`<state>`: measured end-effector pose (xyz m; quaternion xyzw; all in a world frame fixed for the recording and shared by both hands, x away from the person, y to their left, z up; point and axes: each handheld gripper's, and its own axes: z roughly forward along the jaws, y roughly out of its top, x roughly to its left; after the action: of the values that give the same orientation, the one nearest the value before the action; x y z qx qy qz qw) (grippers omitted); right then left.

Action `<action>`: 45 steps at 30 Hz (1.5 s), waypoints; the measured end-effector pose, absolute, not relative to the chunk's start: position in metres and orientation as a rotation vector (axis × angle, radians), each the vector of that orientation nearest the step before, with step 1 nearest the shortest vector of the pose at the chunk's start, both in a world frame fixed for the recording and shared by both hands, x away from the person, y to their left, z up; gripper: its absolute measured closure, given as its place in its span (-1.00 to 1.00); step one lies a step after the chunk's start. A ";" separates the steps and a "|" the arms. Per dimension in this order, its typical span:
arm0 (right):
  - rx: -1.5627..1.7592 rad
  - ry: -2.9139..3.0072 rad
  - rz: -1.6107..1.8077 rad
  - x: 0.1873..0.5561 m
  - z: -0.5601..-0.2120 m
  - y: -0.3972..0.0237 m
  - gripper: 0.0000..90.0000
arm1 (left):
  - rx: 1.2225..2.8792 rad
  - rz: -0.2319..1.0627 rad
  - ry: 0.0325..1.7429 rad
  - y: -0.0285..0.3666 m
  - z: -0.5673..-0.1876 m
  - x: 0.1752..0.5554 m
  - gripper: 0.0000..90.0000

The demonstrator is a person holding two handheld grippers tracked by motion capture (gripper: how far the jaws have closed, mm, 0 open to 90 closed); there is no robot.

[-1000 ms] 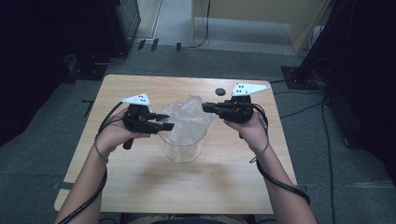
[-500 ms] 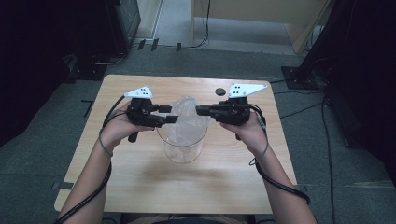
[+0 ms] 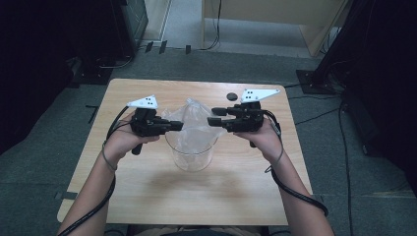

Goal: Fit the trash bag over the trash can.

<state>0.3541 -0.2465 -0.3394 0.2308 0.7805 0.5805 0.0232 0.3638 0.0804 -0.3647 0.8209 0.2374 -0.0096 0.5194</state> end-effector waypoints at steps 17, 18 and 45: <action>0.712 2.659 1.592 0.350 -0.357 -0.235 0.88 | 1.909 0.034 0.634 0.102 -0.370 0.347 0.96; 0.711 2.661 1.592 0.349 -0.356 -0.235 0.89 | 1.892 0.032 0.640 0.104 -0.370 0.345 0.97; 0.648 2.824 1.496 0.317 -0.391 -0.233 0.98 | 1.905 -0.088 0.616 0.116 -0.403 0.319 0.96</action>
<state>0.3174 -0.2330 -0.3905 0.1984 0.8645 0.4580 -0.0596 0.3190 0.1165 -0.4031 0.8010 0.2592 -0.0372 0.5384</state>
